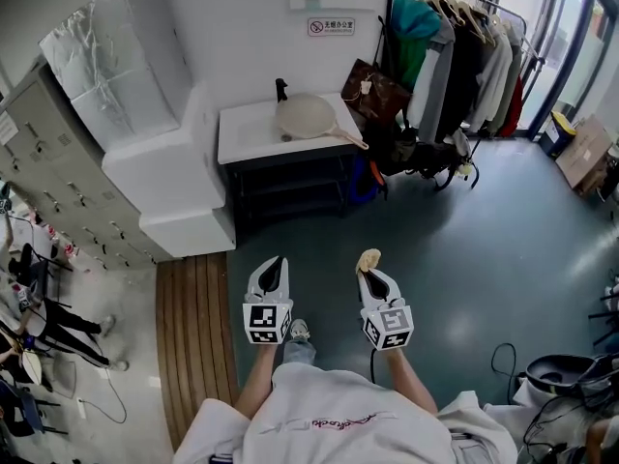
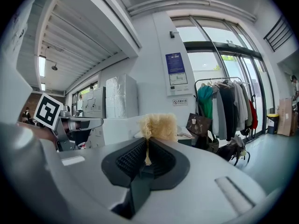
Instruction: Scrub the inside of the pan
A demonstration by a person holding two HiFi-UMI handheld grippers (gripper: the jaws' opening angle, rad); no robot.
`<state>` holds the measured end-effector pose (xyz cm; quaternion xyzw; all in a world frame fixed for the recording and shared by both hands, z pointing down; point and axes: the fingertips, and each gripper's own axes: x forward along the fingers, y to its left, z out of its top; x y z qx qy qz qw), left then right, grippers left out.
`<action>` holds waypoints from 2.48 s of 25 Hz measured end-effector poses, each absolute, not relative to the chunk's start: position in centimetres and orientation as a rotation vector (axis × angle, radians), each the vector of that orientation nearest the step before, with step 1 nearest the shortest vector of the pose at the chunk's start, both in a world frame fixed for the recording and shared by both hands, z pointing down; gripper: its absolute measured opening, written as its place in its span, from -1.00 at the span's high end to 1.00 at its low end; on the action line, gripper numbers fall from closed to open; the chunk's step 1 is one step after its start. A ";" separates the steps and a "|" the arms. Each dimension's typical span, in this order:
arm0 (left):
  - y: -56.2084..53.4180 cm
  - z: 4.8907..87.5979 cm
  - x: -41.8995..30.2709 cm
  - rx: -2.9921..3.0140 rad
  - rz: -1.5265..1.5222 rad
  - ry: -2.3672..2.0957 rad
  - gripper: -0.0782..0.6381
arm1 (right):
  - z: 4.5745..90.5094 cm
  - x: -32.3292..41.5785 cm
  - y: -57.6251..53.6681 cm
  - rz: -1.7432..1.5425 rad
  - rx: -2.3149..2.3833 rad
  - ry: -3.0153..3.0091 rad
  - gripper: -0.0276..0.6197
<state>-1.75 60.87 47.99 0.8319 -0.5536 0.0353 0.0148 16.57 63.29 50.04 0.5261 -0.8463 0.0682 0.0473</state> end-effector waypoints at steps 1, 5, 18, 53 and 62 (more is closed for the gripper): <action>59.9 48.1 -2.1 2.589 0.112 -1.721 0.78 | 50.0 16.2 62.3 0.207 1.605 -2.580 0.84; 56.4 48.1 -3.5 2.585 0.115 -1.712 0.78 | 49.8 15.1 58.7 0.207 1.612 -2.567 0.84; 45.0 47.0 -7.6 2.601 0.116 -1.664 0.78 | 48.5 10.4 47.4 0.206 1.620 -2.539 0.84; 30.2 49.8 -9.7 2.653 0.151 -1.534 0.78 | 51.1 7.9 33.9 0.242 1.717 -2.451 0.84; 27.2 49.9 -8.8 2.673 0.188 -1.539 0.78 | 51.7 9.0 30.6 0.258 1.740 -2.456 0.84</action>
